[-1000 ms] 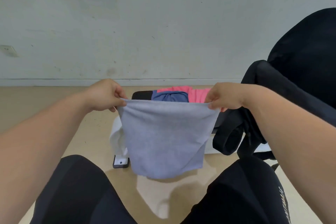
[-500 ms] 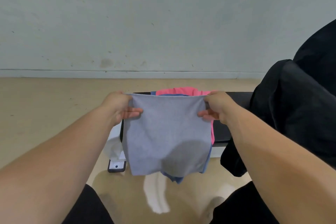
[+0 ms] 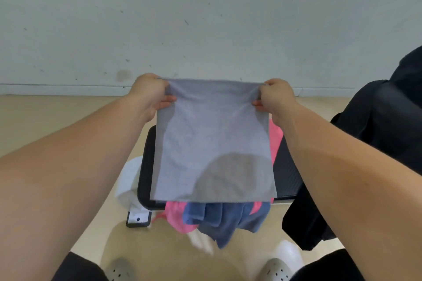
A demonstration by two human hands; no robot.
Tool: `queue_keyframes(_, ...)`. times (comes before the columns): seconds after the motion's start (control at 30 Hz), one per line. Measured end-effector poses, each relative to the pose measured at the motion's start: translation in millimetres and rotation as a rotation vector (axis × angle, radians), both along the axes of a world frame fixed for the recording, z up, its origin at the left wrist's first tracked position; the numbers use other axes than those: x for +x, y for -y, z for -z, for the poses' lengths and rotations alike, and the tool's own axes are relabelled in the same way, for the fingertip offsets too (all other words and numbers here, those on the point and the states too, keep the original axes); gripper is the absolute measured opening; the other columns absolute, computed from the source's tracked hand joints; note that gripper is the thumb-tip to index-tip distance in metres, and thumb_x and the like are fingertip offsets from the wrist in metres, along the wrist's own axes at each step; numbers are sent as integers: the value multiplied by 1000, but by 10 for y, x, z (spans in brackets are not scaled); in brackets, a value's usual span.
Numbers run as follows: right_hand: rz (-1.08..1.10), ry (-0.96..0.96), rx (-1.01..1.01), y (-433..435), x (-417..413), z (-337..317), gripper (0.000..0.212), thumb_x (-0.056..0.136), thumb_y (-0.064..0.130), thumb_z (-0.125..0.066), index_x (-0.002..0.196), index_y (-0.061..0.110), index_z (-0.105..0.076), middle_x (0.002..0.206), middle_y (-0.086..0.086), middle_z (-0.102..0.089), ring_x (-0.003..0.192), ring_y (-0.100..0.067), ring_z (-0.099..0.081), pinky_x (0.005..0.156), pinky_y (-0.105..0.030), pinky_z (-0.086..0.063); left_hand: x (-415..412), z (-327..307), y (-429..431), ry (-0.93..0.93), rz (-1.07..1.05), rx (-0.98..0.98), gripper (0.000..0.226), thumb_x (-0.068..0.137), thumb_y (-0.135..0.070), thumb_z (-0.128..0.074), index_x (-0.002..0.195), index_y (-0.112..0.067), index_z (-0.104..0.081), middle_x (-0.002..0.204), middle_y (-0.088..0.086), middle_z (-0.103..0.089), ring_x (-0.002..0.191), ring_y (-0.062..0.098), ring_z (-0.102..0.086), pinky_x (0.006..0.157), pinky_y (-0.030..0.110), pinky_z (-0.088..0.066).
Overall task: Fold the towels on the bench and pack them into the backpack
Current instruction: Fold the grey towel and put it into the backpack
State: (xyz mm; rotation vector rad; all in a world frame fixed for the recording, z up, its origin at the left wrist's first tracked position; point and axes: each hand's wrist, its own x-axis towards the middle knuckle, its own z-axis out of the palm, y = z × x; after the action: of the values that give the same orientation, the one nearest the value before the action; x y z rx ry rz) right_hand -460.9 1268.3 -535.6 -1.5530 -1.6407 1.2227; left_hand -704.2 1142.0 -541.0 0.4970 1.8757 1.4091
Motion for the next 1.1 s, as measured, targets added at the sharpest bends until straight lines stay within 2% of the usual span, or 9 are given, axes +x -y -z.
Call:
queue_keyframes(0.13,-46,5,69,-46,76,220,13,73,20,-47,68,21,-60,70,-5,-63,87,-40,-70,83,-54,-58,-9,142,130,-59,58,50,4,99,-15,-51,99,-15,-56,107,11,-62,81,23,-69,91,41,-56)
queue_keyframes(0.27,-17,-45,63,182,299,350,18,86,16,-50,76,12,-64,81,-15,-68,82,-29,-67,74,-42,-53,37,249,526,-193,36,86,13,96,-11,-58,86,-17,-63,88,5,-63,77,22,-67,82,39,-58)
queue_keyframes(0.37,-96,80,208,481,600,451,18,84,17,-55,73,14,-67,78,-7,-68,78,-17,-65,72,-34,-51,124,364,917,-401,69,40,14,94,-12,-62,87,-22,-68,86,5,-66,72,21,-62,75,36,-53)
queue_keyframes(0.43,-212,225,349,689,814,541,28,85,16,-58,59,25,-59,67,-7,-52,61,-7,-48,60,-26,-37,185,486,1192,-599,125,22,16,91,-12,-68,85,-27,-70,97,3,-62,69,20,-58,75,30,-48)
queue_keyframes(0.5,-299,334,392,882,990,640,35,88,20,-59,59,38,-50,71,-4,-42,59,-5,-40,59,-20,-27,249,615,1462,-753,179,28,15,86,-12,-74,88,-27,-74,96,-2,-57,67,12,-56,74,17,-44)
queue_keyframes(0.57,-353,436,358,1064,1102,680,22,94,25,-57,75,37,-58,77,4,-54,68,-5,-50,62,-25,-34,314,746,1678,-858,215,26,16,83,-11,-77,91,-24,-78,86,-8,-59,72,9,-57,72,10,-41)
queue_keyframes(0.7,-312,459,374,1350,1226,653,15,99,28,-50,89,34,-60,70,10,-65,67,-8,-58,62,-32,-48,493,892,1927,-822,200,35,17,86,-10,-74,97,-22,-80,80,-37,-66,81,0,-66,78,21,-51)
queue_keyframes(0.87,-227,376,356,1531,1256,715,19,98,23,-52,89,34,-65,70,12,-68,71,-3,-63,66,-27,-51,550,1022,2042,-992,231,-39,21,85,-8,-75,100,-20,-80,90,-3,-77,78,20,-70,72,32,-55)
queue_keyframes(1.1,-282,584,359,1633,1239,890,19,94,25,-53,87,36,-66,82,14,-64,73,-9,-58,63,-32,-49,515,1230,2067,-1153,302,-120,21,80,-5,-77,95,-20,-81,83,0,-68,70,28,-66,55,31,-50)
